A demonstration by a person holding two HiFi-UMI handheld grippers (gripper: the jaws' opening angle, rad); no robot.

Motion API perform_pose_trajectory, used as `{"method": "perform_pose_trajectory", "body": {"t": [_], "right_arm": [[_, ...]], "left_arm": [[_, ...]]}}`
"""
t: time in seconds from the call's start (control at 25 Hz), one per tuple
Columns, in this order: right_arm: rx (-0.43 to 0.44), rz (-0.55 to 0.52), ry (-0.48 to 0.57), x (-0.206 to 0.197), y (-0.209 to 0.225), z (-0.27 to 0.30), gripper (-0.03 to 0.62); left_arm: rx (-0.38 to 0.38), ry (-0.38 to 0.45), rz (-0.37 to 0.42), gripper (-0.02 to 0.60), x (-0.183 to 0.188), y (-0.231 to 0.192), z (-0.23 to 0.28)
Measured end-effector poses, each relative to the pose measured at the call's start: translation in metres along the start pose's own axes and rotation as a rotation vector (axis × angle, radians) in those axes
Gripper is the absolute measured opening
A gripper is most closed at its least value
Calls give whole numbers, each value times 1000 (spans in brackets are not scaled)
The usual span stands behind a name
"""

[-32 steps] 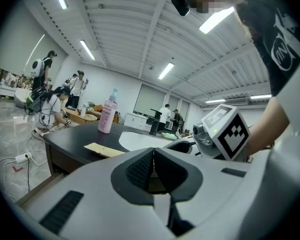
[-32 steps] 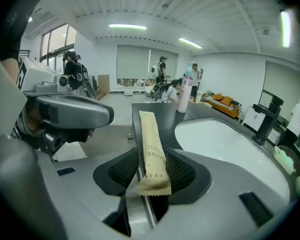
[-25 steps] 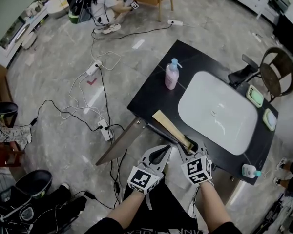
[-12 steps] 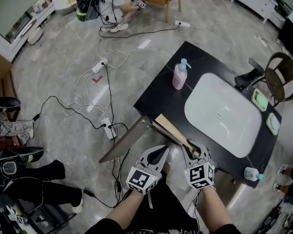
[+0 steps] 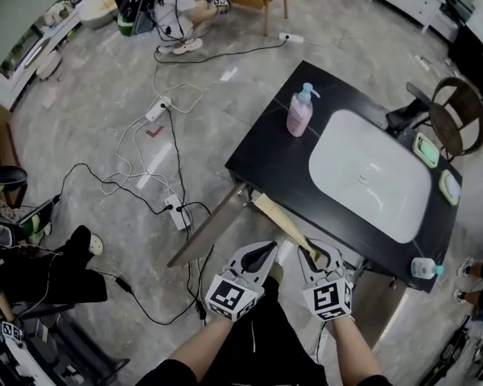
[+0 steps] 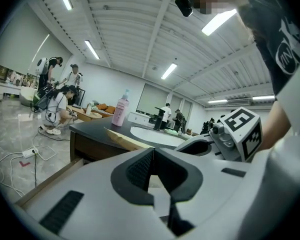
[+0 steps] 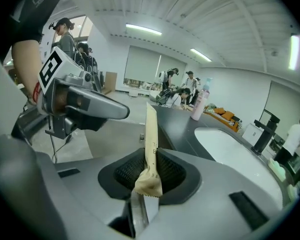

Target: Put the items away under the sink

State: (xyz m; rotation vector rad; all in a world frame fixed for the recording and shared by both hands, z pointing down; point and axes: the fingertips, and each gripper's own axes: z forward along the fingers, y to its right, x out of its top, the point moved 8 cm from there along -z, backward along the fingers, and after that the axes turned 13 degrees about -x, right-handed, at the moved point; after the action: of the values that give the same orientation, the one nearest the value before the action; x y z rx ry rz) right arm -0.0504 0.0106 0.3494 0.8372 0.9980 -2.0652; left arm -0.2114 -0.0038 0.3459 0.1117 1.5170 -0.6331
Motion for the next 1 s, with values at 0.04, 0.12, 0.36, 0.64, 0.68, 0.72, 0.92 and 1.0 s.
{"method": "perform_pose_trajectory", "body": {"t": [0.04, 0.12, 0.36, 0.64, 0.68, 0.72, 0.92, 1.0], "right_arm": [[-2, 5, -1, -1, -6, -3, 84], [-6, 17, -2, -5, -18, -8, 84], [-35, 53, -19, -15, -48, -22, 84], [-62, 59, -32, -24, -74, -32, 84], [-63, 64, -34, -26, -76, -32, 84], [-63, 64, -37, -28, -78, -32, 84], [-55, 61, -39, -45, -87, -25, 83], [-51, 67, -44, -53, -88, -21, 83]], "left_arm": [[-6, -6, 3, 10, -3, 1, -6], [-14, -13, 2, 9, -10, 2, -17], [-42, -15, -2, 10, -25, 4, -42], [-71, -11, -2, 10, -45, 6, -56], [-72, -11, -1, 9, -48, 5, -57], [-71, -10, -1, 10, -50, 4, -57], [-50, -6, -10, 10, -65, -6, -57], [-38, -5, -11, 10, -72, -10, -55]]}}
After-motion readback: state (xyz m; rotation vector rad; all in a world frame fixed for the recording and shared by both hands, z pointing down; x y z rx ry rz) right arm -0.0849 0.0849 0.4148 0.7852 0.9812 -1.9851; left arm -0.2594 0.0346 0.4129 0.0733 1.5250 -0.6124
